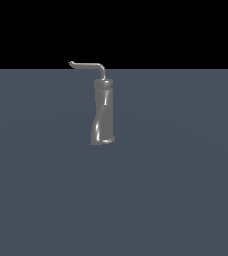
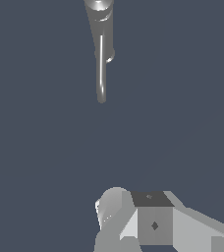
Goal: Turn on the faucet by rotating a designated handle.
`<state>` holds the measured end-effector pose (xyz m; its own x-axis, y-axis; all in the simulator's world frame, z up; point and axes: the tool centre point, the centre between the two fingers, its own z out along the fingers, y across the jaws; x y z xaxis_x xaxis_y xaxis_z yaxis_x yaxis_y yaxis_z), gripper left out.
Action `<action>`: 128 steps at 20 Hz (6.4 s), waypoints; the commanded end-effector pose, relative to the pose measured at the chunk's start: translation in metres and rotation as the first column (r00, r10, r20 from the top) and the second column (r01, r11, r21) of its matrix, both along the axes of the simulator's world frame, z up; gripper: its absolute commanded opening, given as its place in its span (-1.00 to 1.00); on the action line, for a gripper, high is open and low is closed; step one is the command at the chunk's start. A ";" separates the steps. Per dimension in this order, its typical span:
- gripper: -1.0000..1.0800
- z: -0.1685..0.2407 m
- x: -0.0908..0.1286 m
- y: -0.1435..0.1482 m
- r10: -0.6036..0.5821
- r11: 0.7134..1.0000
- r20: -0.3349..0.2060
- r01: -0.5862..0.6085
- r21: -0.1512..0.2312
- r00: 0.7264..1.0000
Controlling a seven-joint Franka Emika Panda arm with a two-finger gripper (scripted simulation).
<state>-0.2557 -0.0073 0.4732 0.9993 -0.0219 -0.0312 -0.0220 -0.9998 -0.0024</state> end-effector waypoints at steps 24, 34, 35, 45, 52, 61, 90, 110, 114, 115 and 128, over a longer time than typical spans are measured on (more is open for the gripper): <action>-1.00 0.002 0.027 -0.008 -0.091 0.995 -0.002 0.091 0.048 0.996; -1.00 0.002 0.079 0.001 -0.283 0.956 -0.027 0.284 0.079 0.959; -1.00 0.001 0.085 0.002 -0.305 0.948 -0.030 0.307 0.081 0.952; -1.00 -0.011 0.149 0.016 -0.526 0.844 -0.068 0.530 0.083 0.848; -1.00 -0.026 0.193 0.028 -0.665 0.739 -0.087 0.670 0.068 0.742; -1.00 -0.052 0.247 0.047 -0.813 0.574 -0.092 0.818 0.035 0.574; -1.00 -0.164 0.374 0.126 -1.000 0.017 0.021 1.000 -0.007 0.017; -1.00 -0.173 0.362 0.135 -0.999 -0.016 0.031 1.000 -0.004 -0.016; -1.00 -0.173 0.353 0.136 -0.999 -0.016 0.031 1.000 -0.004 -0.016; -1.00 -0.173 0.351 0.136 -0.999 -0.016 0.031 1.000 -0.004 -0.016; -1.00 -0.173 0.319 0.139 -0.999 -0.017 0.031 1.000 -0.003 -0.017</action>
